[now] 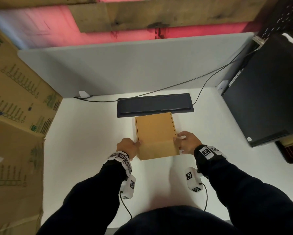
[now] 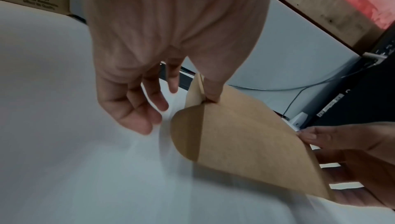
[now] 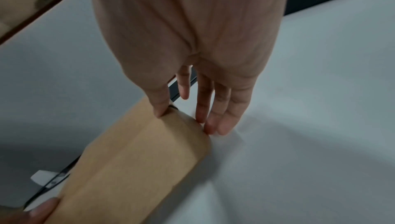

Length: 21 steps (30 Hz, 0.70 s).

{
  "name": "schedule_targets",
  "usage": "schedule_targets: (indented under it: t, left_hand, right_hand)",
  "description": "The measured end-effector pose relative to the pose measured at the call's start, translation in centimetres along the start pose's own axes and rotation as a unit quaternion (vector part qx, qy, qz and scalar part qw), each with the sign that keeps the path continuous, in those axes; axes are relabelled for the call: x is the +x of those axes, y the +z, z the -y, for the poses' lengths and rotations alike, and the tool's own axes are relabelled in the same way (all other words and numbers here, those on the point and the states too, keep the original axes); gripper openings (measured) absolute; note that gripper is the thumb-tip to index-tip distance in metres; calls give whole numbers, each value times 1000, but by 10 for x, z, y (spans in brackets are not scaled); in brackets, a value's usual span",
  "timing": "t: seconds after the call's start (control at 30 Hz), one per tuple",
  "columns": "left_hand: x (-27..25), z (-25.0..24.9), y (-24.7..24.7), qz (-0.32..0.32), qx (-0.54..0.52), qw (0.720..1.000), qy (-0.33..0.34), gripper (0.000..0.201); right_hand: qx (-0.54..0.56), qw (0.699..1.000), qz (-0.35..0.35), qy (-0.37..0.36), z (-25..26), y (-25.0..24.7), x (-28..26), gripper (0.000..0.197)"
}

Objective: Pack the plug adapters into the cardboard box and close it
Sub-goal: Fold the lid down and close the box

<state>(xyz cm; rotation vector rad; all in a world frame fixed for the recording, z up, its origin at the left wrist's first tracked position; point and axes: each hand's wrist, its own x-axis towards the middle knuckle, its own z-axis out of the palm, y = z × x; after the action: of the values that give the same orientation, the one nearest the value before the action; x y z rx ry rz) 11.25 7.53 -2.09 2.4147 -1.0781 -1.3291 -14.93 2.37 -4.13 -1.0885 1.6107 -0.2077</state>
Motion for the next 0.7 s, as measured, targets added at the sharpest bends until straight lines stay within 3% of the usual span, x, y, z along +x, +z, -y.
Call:
schedule_targets:
  t: [0.17,0.3,0.43,0.53,0.57,0.7]
  left_hand:
    - [-9,9,13,61,-91,994,-9,46]
    - [-10,13,18,52,-180,982,-22,43]
    - [-6,15,21,29,-187,982,-16,40]
    - [1,17,18,-1,-113,994,-4,73]
    - [-2,13,14,-7,-81,997,16,73]
    - [-3,1,8,-67,63,980,176,68]
  right_hand:
    - [-7,1000,16,21,-8,4,-3,39]
    - [15,1000,6,2,-14,4,-2,38]
    - [6,1000,12,-21,-16,3,0,32]
    - [-39,999,-1,-36,-10,2,-3,21]
    - [-65,997,-15,-47,-7,3,-4,22]
    - [-163,977,-87,-110,6,7,-4,60]
